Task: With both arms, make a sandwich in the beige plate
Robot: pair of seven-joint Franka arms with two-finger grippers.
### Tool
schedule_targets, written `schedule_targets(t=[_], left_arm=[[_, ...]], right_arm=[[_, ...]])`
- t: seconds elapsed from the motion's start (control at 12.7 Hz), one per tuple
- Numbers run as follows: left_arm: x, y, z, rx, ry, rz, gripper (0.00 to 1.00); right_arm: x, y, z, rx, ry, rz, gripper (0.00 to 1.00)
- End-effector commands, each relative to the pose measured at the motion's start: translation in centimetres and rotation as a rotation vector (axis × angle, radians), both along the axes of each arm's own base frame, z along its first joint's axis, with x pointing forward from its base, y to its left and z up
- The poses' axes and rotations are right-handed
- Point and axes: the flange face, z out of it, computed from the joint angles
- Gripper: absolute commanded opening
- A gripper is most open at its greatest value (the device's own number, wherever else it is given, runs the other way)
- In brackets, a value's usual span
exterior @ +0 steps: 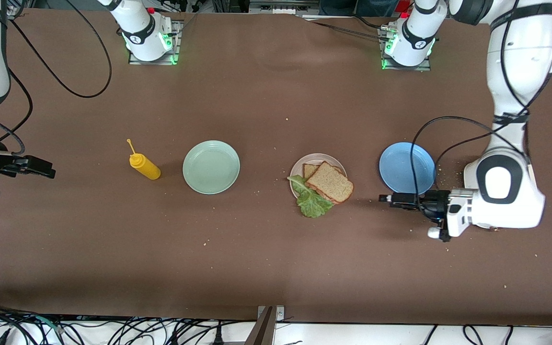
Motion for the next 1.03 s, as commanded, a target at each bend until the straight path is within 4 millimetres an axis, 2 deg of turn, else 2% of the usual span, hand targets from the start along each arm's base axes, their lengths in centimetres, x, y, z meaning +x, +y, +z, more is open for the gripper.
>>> schedule_targets(t=[0.0, 0.24, 0.71, 0.95], left_arm=[[-0.4, 1.4, 4.5, 0.177, 0.016, 0.021, 1.0], [-0.8, 4.3, 7.4, 0.403, 0.017, 0.021, 1.0], [-2.5, 7.5, 14.7, 0.866, -0.038, -0.038, 1.0], [-3.4, 8.2, 15.7, 0.906, -0.005, -0.047, 1.0]], right_arm=[[-0.4, 0.0, 0.2, 0.0, 0.006, 0.011, 1.0], [-0.4, 0.0, 0.2, 0.0, 0.008, 0.011, 1.0], [-0.4, 0.0, 0.2, 0.0, 0.008, 0.011, 1.0], [-0.4, 0.0, 0.2, 0.0, 0.008, 0.011, 1.0]])
